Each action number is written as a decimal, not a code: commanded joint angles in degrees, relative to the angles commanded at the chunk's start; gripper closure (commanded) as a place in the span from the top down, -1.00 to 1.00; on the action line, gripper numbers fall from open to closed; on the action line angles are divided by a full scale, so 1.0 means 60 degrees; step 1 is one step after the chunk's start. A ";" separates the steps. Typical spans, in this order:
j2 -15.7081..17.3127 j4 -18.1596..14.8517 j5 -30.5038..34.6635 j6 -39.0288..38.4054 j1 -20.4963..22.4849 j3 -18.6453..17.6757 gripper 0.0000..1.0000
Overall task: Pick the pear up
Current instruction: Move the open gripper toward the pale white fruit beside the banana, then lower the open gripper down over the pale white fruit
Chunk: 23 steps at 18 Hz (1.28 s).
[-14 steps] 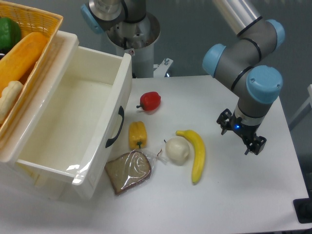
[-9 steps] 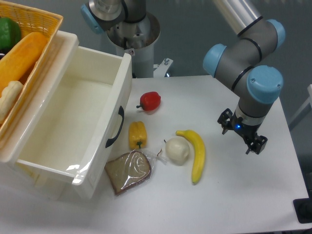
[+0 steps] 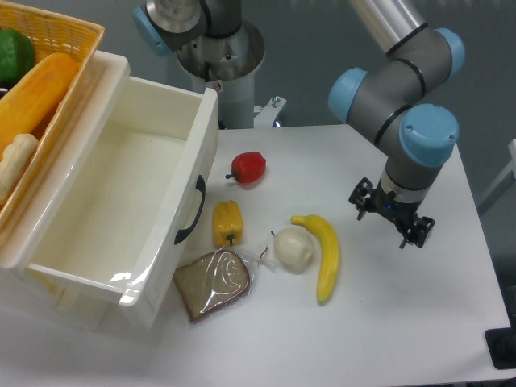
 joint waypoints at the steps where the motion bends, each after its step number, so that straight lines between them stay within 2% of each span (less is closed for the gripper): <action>1: 0.0161 0.0000 0.0001 -0.0338 0.0000 -0.0206 1.00; 3: 0.0265 -0.0029 0.0015 -0.1026 -0.0029 -0.0412 1.00; 6: 0.0368 -0.0044 -0.0029 -0.2956 -0.0365 -0.0588 1.00; 9: 0.0251 -0.0029 -0.0043 -0.5197 -0.0922 -0.0604 1.00; 13: 0.0017 -0.0015 -0.0087 -0.7075 -0.1201 -0.0589 1.00; 18: -0.0218 0.0000 -0.0087 -0.8585 -0.1420 -0.0589 1.00; 23: -0.0540 0.0000 -0.0073 -0.9481 -0.1655 -0.0574 1.00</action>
